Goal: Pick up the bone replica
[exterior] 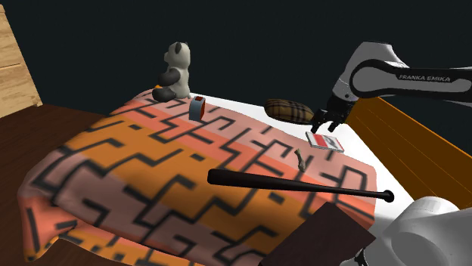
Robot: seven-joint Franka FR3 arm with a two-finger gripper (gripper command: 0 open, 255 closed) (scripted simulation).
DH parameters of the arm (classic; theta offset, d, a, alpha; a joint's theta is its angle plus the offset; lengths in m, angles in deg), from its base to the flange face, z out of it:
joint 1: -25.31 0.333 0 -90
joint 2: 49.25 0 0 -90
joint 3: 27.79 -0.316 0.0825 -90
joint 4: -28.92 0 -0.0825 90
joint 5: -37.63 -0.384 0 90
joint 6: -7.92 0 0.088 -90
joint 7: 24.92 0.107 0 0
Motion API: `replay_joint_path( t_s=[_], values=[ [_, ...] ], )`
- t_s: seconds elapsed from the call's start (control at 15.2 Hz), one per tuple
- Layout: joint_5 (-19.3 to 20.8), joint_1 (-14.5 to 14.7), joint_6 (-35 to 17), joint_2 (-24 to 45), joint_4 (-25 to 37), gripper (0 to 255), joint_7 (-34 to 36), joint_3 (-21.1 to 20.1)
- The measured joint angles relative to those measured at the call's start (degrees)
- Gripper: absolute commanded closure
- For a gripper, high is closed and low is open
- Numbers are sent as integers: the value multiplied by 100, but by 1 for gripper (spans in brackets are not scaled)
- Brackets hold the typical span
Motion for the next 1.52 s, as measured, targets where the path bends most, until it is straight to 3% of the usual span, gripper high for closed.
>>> replay_joint_path(
  t_s=[0.4,0.73,1.19,1.52],
  values=[
    [-93,-124,-922,923,-45,0,-228,497],
    [-420,-137,-1655,1951,173,0,-516,892],
    [-1357,-224,-2389,3512,764,0,-1222,1297],
    [-2216,-517,-2645,4657,1388,0,-1811,1309]
  ],
)
